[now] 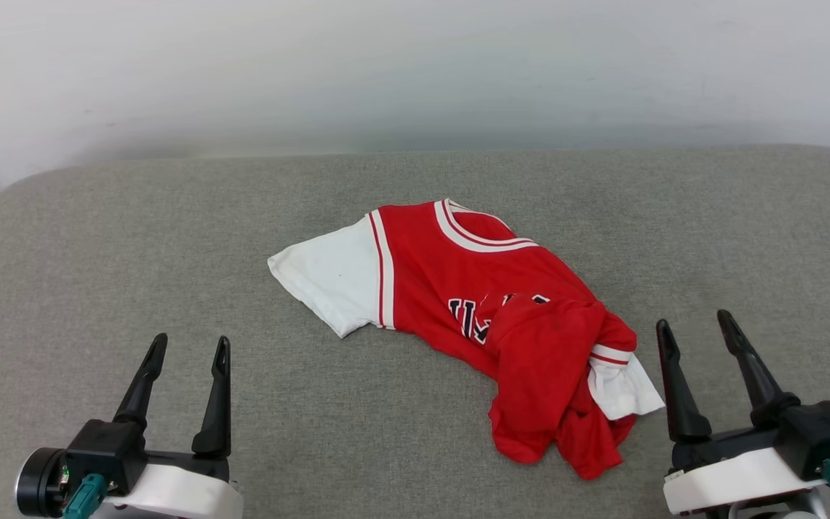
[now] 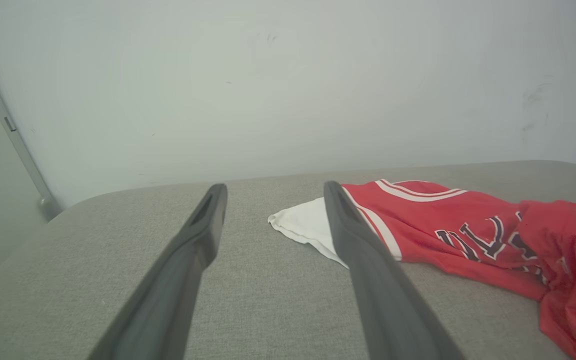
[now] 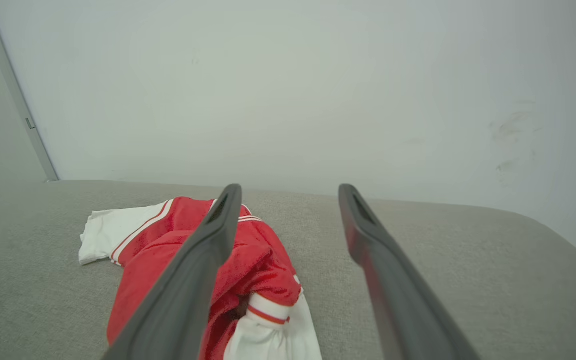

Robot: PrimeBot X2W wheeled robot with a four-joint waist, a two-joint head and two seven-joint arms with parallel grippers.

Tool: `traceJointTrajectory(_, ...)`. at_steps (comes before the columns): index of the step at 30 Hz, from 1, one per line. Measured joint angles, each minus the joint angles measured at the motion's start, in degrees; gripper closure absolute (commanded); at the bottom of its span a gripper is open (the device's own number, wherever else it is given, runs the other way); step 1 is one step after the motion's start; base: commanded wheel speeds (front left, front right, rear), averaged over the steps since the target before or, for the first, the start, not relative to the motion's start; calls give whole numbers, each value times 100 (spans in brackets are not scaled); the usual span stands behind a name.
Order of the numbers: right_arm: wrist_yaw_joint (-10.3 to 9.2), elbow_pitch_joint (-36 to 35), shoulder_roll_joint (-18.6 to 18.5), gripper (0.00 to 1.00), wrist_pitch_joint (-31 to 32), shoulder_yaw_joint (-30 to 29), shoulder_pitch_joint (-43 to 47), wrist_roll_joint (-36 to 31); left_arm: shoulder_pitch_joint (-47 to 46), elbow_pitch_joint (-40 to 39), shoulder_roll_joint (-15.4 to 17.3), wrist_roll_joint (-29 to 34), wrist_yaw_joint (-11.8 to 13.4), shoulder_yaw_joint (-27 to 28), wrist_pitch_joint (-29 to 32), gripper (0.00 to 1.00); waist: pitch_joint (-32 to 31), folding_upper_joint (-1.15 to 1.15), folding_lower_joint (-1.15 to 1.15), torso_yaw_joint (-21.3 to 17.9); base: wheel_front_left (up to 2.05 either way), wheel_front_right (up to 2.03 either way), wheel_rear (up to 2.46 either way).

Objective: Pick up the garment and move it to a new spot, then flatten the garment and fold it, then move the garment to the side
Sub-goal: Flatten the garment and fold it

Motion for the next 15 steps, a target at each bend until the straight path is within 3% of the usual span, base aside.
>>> traceJointTrajectory(8,0,227,-1,0,144,-131,-14,-158,20,86,-396,370,-497,458,0,0,112,0,0,-24,0,0,0)
traceJointTrajectory(11,1,197,-78,0,923,-98,-176,-66,-28,103,-532,459,-646,573,0,0,202,0,0,-6,0,0,0)
traceJointTrajectory(15,-1,-81,-588,0,2419,-135,-489,319,-141,138,-704,594,-806,677,0,0,370,0,0,57,0,0,0)
